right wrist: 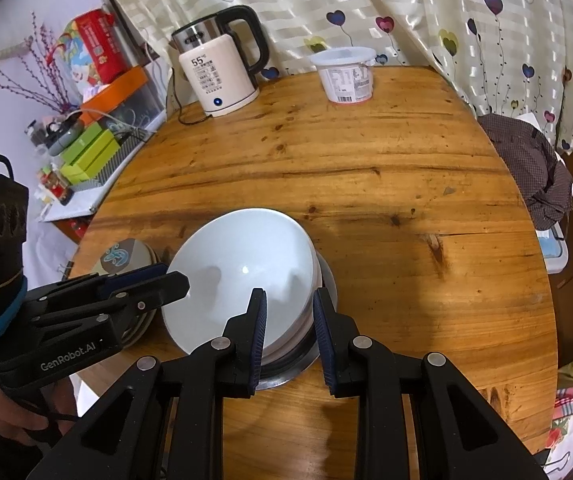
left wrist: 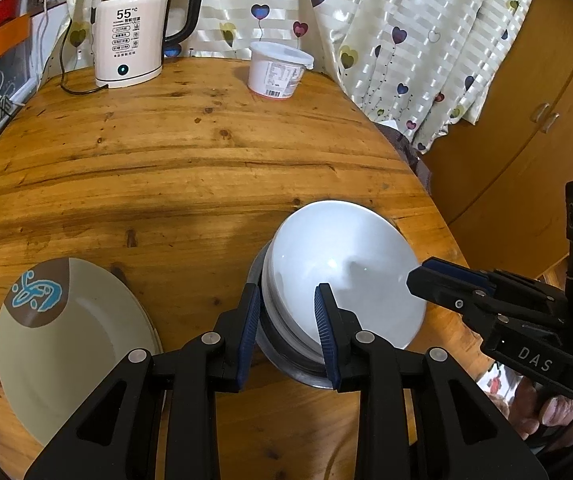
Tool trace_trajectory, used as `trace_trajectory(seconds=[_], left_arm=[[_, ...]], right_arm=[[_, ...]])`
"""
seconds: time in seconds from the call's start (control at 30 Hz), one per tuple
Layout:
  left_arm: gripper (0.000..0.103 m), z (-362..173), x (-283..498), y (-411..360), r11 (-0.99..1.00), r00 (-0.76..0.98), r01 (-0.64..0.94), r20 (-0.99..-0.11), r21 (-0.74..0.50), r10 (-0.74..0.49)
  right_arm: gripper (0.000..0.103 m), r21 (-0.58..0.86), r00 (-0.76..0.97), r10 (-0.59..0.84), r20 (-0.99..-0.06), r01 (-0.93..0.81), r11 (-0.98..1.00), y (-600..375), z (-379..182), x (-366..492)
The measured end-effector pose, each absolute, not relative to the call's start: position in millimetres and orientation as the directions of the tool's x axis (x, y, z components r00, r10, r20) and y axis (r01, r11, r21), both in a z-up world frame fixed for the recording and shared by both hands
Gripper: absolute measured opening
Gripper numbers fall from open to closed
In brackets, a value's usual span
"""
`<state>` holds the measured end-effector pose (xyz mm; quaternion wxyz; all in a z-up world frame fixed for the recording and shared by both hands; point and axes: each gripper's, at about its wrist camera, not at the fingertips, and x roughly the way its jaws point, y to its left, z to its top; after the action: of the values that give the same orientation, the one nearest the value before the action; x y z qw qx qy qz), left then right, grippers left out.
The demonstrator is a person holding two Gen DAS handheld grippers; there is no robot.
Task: Organize plates and bowls
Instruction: 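Lower the held white bowl into the bowls nested in the steel bowl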
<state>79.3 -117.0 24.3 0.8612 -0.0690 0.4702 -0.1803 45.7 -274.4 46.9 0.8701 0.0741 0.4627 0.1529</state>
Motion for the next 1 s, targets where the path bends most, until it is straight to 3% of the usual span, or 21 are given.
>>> trace_trajectory(seconds=[1.0], left_arm=[[0.031,18,74,-126,0.925,0.475,0.255,-0.797,-0.282,-0.374]], right_arm=[[0.025,0.282,0.498,0.338,-0.798,-0.187,0.941,-273,37,47]])
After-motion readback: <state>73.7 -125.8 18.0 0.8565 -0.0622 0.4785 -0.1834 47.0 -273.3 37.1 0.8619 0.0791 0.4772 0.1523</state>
